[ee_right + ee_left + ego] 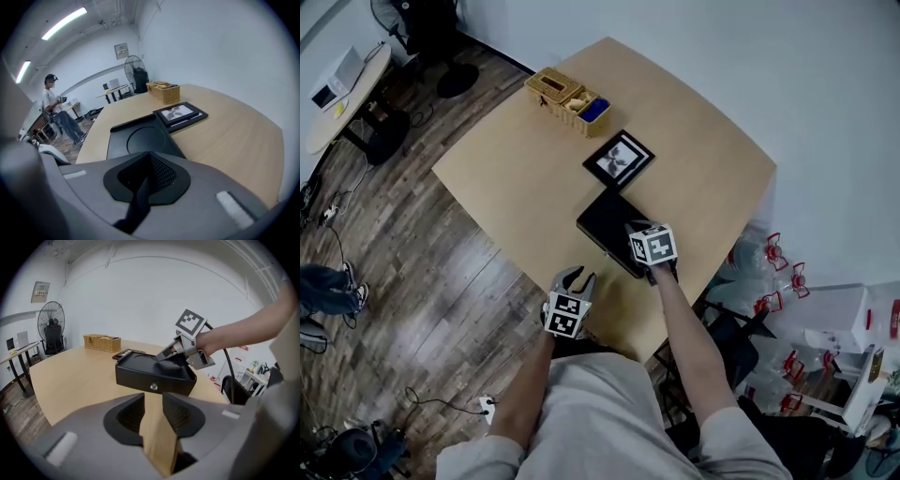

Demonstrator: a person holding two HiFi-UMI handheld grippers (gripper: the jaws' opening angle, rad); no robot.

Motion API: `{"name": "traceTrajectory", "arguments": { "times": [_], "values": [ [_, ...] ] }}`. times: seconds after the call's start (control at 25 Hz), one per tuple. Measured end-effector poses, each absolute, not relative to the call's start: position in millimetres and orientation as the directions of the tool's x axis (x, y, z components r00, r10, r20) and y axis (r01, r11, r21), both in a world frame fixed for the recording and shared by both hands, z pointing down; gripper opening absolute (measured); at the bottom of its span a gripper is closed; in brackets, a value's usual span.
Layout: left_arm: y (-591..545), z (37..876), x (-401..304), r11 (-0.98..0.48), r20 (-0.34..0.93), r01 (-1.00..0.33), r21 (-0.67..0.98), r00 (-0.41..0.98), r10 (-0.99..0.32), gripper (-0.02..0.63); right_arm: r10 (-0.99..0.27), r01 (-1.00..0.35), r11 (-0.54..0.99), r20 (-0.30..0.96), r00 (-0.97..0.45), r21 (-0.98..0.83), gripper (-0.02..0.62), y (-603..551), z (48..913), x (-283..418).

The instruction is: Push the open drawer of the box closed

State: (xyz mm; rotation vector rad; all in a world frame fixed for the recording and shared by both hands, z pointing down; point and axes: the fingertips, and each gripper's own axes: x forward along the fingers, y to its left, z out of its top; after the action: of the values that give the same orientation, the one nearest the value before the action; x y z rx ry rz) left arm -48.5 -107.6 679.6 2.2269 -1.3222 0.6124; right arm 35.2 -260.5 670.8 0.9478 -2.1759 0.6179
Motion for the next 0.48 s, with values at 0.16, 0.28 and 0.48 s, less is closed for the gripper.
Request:
{"name": "traceTrajectory", "arguments": {
  "times": [0.16,0.28,0.48],
  "values": [
    [-99,673,-59,-0.413,0.579,-0.895,0.171,0.43,-0.692,0.172,-0.583,-0.824,0.529,0.618,-0.527,-0.204,0.002,-254,629,47],
    [-99,673,-69,-0.393,0.561,-0.906,0.159,0.41,-0.719,0.172,-0.587,-0.818,0.537,0.605,-0.538,-0.207,0.002,-235,618,49],
    [-100,662,-66,-0.381,0.536,-0.91,0.163,0.406,-0.74,0.172,-0.599,-0.831,0.505,0.599,-0.531,-0.233,0.002,-193,622,67]
  ]
}}
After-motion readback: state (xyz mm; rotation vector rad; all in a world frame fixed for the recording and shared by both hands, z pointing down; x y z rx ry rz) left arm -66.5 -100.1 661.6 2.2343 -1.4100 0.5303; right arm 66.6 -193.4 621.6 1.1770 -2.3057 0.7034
